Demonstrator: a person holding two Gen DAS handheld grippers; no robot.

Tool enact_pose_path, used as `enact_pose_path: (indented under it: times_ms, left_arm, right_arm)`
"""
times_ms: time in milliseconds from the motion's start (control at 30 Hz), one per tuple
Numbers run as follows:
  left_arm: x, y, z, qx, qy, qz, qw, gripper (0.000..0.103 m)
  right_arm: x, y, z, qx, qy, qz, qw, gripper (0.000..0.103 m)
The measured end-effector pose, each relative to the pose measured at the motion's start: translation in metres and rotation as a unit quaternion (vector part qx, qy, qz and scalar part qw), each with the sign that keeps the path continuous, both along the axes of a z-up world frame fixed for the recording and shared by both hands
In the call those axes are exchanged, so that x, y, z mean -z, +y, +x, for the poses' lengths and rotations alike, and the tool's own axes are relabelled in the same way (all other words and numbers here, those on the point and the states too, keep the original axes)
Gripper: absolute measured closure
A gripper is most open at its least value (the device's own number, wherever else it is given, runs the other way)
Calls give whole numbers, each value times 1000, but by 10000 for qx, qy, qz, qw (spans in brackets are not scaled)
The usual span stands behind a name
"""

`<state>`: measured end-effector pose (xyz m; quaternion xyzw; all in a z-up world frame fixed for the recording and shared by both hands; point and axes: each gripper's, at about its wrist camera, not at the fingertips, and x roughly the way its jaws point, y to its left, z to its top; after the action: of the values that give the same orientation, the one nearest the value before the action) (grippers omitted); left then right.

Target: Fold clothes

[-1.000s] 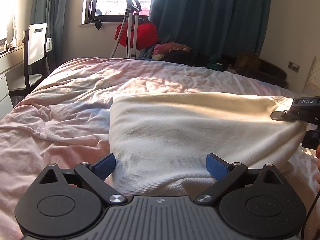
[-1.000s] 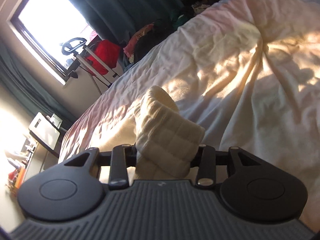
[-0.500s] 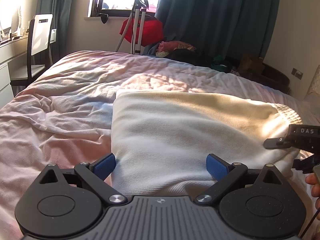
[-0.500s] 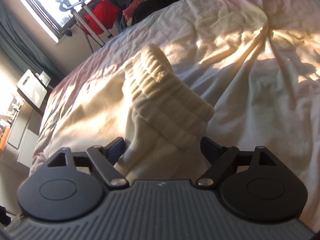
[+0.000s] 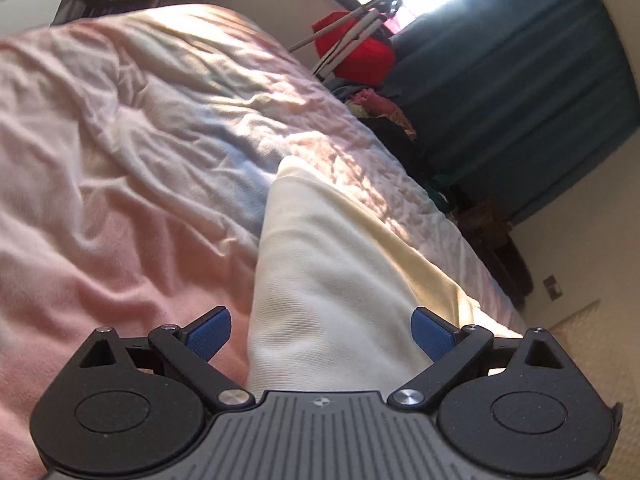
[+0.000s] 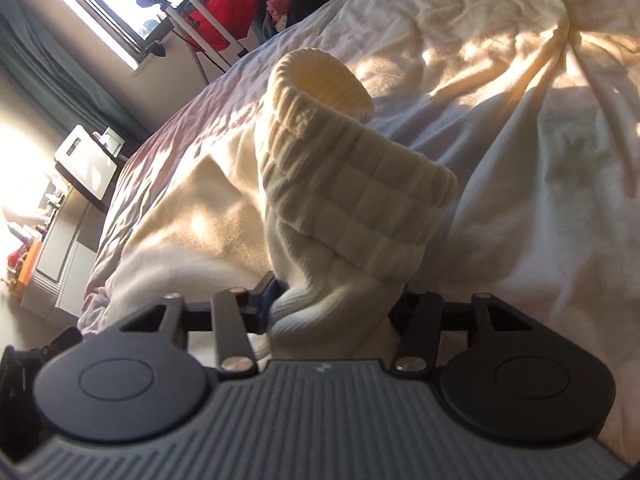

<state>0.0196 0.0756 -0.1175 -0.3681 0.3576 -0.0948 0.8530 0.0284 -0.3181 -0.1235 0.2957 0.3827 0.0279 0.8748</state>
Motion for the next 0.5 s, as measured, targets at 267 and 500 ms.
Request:
enact_pose_path:
  times_ms: [267, 500]
  left_arm:
    - [13, -2, 14, 513, 308, -37, 9982, 31]
    - [-18, -6, -4, 735, -311, 220, 9966, 65]
  right_arm:
    - [-24, 5, -14, -26, -552, 0, 9985, 69]
    - [-54, 4, -36, -19, -976, 274, 9949, 72]
